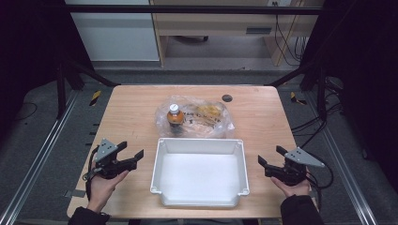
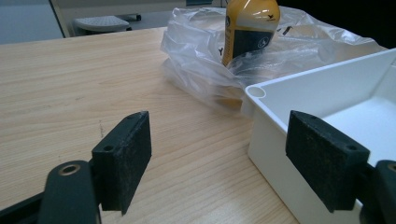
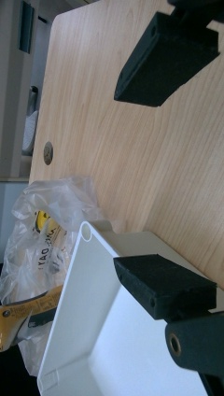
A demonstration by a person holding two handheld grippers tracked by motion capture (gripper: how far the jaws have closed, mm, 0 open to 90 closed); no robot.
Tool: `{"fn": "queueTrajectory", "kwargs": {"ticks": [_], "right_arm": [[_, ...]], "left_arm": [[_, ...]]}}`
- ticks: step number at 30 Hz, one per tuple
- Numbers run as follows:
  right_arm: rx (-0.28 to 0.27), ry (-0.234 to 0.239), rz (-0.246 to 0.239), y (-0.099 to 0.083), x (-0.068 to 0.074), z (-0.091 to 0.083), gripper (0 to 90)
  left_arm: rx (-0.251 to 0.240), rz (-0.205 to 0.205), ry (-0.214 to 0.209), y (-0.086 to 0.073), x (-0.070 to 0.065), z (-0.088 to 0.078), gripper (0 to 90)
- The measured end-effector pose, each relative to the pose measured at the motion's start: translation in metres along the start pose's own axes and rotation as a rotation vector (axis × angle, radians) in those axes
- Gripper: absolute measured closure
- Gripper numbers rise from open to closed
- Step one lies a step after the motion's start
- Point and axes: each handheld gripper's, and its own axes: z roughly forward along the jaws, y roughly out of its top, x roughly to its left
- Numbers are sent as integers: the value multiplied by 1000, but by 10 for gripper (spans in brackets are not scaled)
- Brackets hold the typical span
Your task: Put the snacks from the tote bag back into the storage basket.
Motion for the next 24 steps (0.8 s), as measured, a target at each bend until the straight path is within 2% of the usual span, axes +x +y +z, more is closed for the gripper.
{"fn": "queueTrajectory", "kwargs": {"ticks": [6,16,24], "right_arm": [[5,1,-2,-1,1,1,160],[1,5,6,0,3,0,150],[5,-4,13,0,3,0,137]], "left_arm": [[-13,-2,-1,1,-1,-1,233],[-38,-9,-32,6,-6,0,235],[-44,2,-43,12,-9,2,234]]}}
